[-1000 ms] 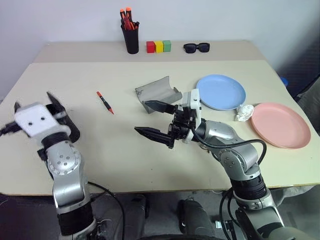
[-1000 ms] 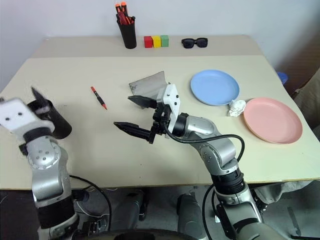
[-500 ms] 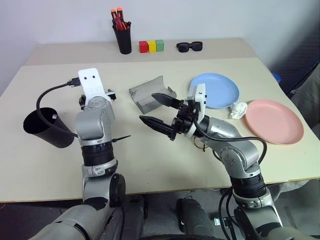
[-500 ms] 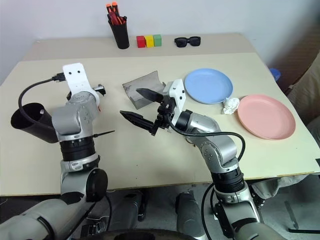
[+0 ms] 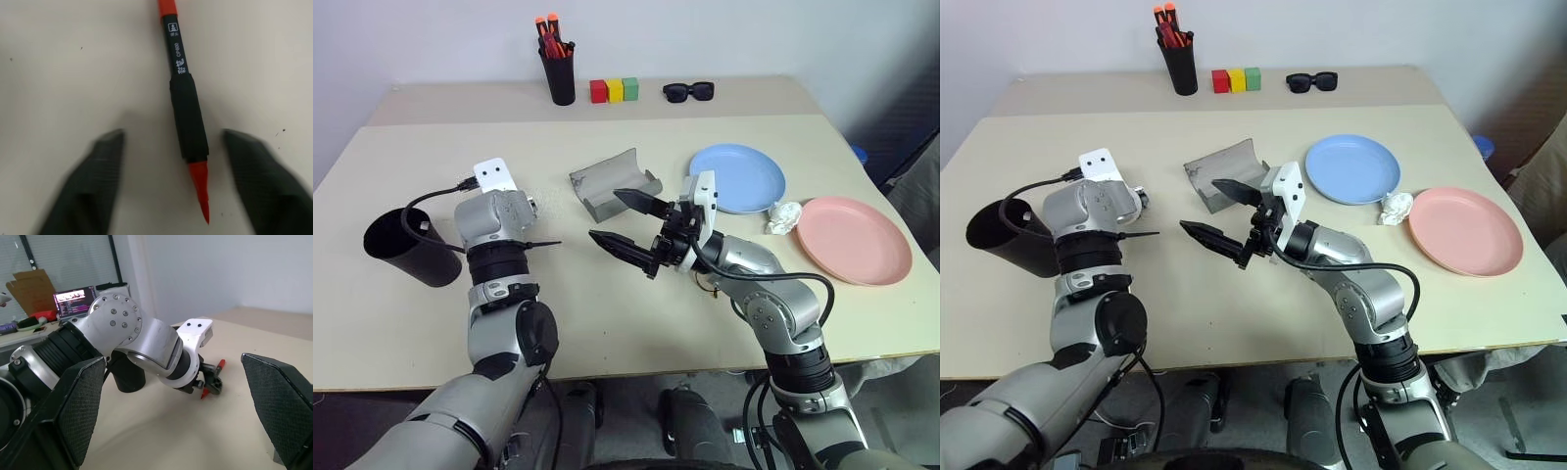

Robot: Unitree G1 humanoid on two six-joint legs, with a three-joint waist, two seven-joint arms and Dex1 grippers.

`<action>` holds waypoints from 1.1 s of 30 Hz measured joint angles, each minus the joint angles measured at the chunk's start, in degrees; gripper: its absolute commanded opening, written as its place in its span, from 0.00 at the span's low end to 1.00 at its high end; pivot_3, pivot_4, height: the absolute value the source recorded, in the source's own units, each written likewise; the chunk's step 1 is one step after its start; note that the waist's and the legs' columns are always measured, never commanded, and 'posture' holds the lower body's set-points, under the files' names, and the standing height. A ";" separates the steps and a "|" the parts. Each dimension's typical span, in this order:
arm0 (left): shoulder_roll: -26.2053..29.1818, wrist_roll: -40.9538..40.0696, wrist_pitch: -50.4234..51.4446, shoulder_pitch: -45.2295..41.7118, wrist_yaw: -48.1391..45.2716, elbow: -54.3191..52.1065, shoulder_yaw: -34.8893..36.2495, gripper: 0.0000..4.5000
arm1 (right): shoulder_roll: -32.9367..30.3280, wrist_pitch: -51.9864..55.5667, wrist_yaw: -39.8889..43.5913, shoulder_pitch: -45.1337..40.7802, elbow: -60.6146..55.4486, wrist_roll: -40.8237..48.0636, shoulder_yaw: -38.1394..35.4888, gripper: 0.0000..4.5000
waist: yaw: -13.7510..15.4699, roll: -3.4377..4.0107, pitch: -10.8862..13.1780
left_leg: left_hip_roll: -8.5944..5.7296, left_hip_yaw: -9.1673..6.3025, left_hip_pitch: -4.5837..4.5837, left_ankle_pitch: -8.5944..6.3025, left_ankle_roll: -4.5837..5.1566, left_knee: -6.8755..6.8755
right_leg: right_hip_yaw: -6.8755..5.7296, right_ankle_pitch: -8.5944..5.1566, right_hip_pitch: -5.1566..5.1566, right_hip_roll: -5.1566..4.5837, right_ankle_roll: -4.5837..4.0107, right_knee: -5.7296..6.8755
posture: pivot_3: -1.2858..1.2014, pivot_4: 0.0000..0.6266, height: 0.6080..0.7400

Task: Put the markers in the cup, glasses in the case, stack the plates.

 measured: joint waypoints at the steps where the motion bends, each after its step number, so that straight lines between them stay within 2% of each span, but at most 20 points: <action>1: 0.14 -0.13 -0.27 0.00 0.15 0.14 0.02 0.24 | 0.00 0.00 0.00 0.12 0.00 -0.03 0.00 1.00 | 0.00 0.00 0.00 | 0.00 0.00 0.00 0.00 0.00 0.00 | 0.00 0.00 0.00 0.00 0.00 0.00 | 0.52 0.24 1.00; 3: 0.21 -0.62 -0.57 -0.02 0.41 0.20 0.04 0.03 | 0.01 0.00 0.00 0.19 0.00 -0.07 0.02 1.00 | 0.05 0.00 0.00 | 0.00 0.00 0.00 0.00 -0.01 0.00 | 0.00 0.00 0.00 -0.01 0.00 0.00 | 0.52 0.24 1.00; 4: 0.29 -1.00 -0.63 -0.01 0.41 0.20 0.06 0.00 | 0.02 0.00 0.01 0.20 0.00 -0.07 0.02 1.00 | 0.08 0.00 0.00 | 0.00 0.00 0.00 0.00 -0.01 0.00 | 0.00 0.00 0.01 -0.01 0.00 0.00 | 0.52 0.24 1.00; 6: 0.23 -1.35 -0.94 0.04 0.33 0.07 0.05 0.00 | 0.03 0.00 0.02 0.19 -0.01 -0.08 0.06 1.00 | 0.13 0.00 0.00 | -0.01 0.00 0.00 0.00 -0.01 0.00 | 0.00 0.00 0.01 -0.02 0.00 0.00 | 0.52 0.24 1.00; 9: -1.71 -4.14 -6.91 2.13 -3.70 -4.02 -0.78 0.00 | 0.10 0.00 0.05 0.18 -0.01 -0.12 0.20 1.00 | 0.13 -0.01 0.01 | -0.01 0.00 -0.05 0.01 -0.03 -0.01 | 0.00 0.01 -0.03 -0.05 -0.01 -0.03 | 0.52 0.24 1.00; 12: -1.79 -4.72 -16.70 6.03 -10.01 -12.37 -7.10 0.00 | 0.12 0.00 0.24 0.14 0.00 -0.11 0.38 1.00 | 0.02 -0.02 0.01 | 0.00 0.06 -0.05 0.01 -0.06 -0.09 | 0.04 0.02 -0.08 -0.06 -0.03 -0.05 | 0.52 0.24 1.00; 16: 1.71 -3.50 -31.82 12.16 -17.67 -23.69 -15.69 0.00 | -1.30 0.35 3.43 -0.27 -0.06 0.53 1.27 1.00 | -0.17 0.03 -0.01 | 0.02 0.19 0.01 0.01 -0.06 -0.19 | 0.18 0.03 -0.11 -0.06 -0.06 -0.06 | 0.52 0.24 1.00; 21: 5.37 -0.02 -44.52 22.83 -18.38 -35.64 -17.01 0.00 | -3.19 -0.14 7.33 -0.44 -0.35 0.15 3.32 1.00 | -0.05 0.03 -0.01 | 0.04 0.19 0.02 0.01 -0.04 -0.19 | 0.21 0.03 -0.11 -0.06 -0.07 -0.08 | 0.52 0.24 1.00; 29: 5.36 7.16 -47.14 40.89 -12.33 -51.47 -13.22 0.00 | -3.14 -3.56 10.02 -1.17 0.60 -2.56 5.60 1.00 | 0.16 0.02 -0.02 | 0.03 0.14 -0.01 0.00 -0.01 -0.08 | 0.16 0.03 -0.04 -0.06 -0.08 -0.14 | 0.52 0.24 1.00; 33: 3.08 8.90 -47.03 45.57 -10.09 -55.33 -11.70 0.00 | -3.09 -5.67 11.64 -1.55 2.53 -4.60 7.37 1.00 | 0.24 0.01 -0.02 | 0.03 0.15 0.00 0.00 -0.01 -0.05 | 0.15 0.02 -0.01 -0.06 -0.10 -0.15 | 0.52 0.24 1.00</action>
